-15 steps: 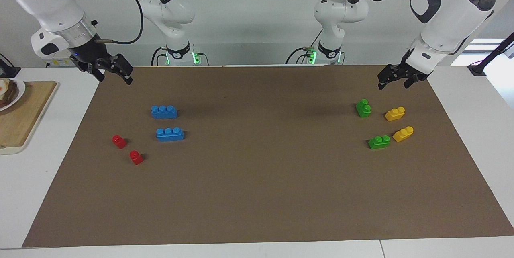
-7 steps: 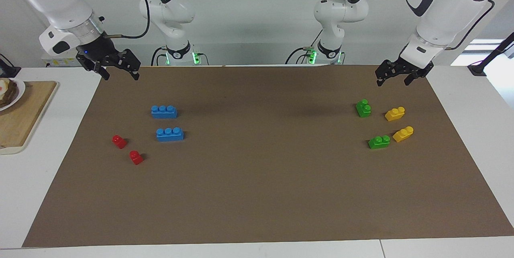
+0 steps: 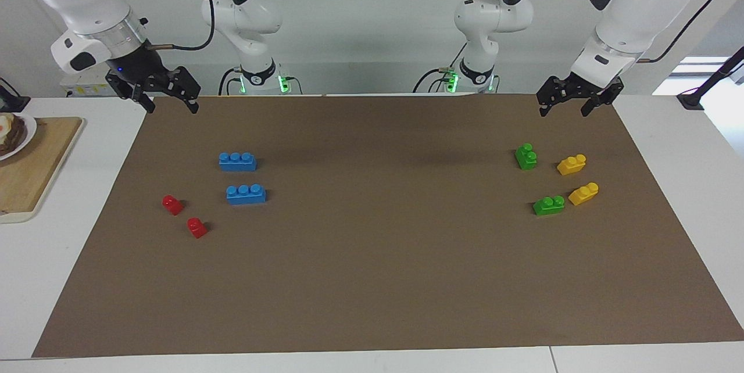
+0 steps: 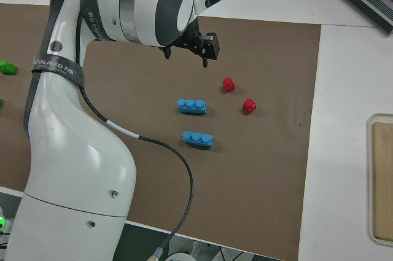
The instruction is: Remove green block with left arm and hold with right
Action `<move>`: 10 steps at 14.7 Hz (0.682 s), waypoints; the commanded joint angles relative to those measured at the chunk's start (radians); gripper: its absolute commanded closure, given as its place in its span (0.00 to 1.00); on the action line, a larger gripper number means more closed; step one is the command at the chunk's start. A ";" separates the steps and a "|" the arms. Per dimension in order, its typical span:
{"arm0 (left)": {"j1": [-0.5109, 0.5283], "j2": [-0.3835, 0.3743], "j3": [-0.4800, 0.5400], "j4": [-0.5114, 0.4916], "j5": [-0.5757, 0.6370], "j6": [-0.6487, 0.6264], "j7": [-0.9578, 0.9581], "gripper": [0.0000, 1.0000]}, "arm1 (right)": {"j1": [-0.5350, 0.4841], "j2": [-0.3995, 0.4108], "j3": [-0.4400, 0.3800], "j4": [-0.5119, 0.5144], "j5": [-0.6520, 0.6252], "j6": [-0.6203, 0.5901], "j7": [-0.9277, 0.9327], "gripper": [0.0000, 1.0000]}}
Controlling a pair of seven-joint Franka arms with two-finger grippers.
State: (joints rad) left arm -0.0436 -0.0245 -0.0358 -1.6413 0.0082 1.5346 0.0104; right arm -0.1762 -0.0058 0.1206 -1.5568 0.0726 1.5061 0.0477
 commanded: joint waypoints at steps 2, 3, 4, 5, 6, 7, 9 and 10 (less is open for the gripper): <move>0.016 -0.003 -0.001 -0.003 0.016 -0.008 -0.010 0.00 | 0.055 -0.008 -0.039 0.004 -0.040 -0.015 -0.020 0.00; 0.016 -0.005 0.000 -0.005 0.016 -0.008 -0.010 0.00 | 0.090 -0.008 -0.074 0.004 -0.043 -0.015 -0.020 0.00; 0.016 -0.006 0.000 -0.005 0.016 -0.008 -0.010 0.00 | 0.128 -0.008 -0.125 0.004 -0.043 -0.015 -0.023 0.00; 0.015 -0.014 0.000 -0.005 0.016 -0.008 -0.010 0.00 | 0.165 -0.008 -0.165 0.004 -0.043 -0.017 -0.023 0.00; 0.014 -0.017 0.000 -0.005 0.016 -0.010 -0.010 0.00 | 0.193 -0.008 -0.200 0.004 -0.045 -0.017 -0.025 0.00; 0.014 -0.018 0.000 -0.005 0.016 -0.010 -0.010 0.00 | 0.193 -0.008 -0.206 0.004 -0.045 -0.017 -0.025 0.00; 0.014 -0.025 0.000 -0.003 0.016 -0.010 -0.010 0.00 | 0.190 -0.008 -0.206 0.004 -0.047 -0.024 -0.023 0.00; 0.016 -0.026 0.000 -0.005 0.016 -0.011 -0.010 0.00 | 0.188 -0.009 -0.206 0.003 -0.047 -0.029 -0.023 0.00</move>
State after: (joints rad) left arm -0.0327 -0.0297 -0.0314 -1.6416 0.0084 1.5345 0.0104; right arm 0.0047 -0.0059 -0.0779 -1.5563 0.0477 1.5034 0.0466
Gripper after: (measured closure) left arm 0.000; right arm 0.000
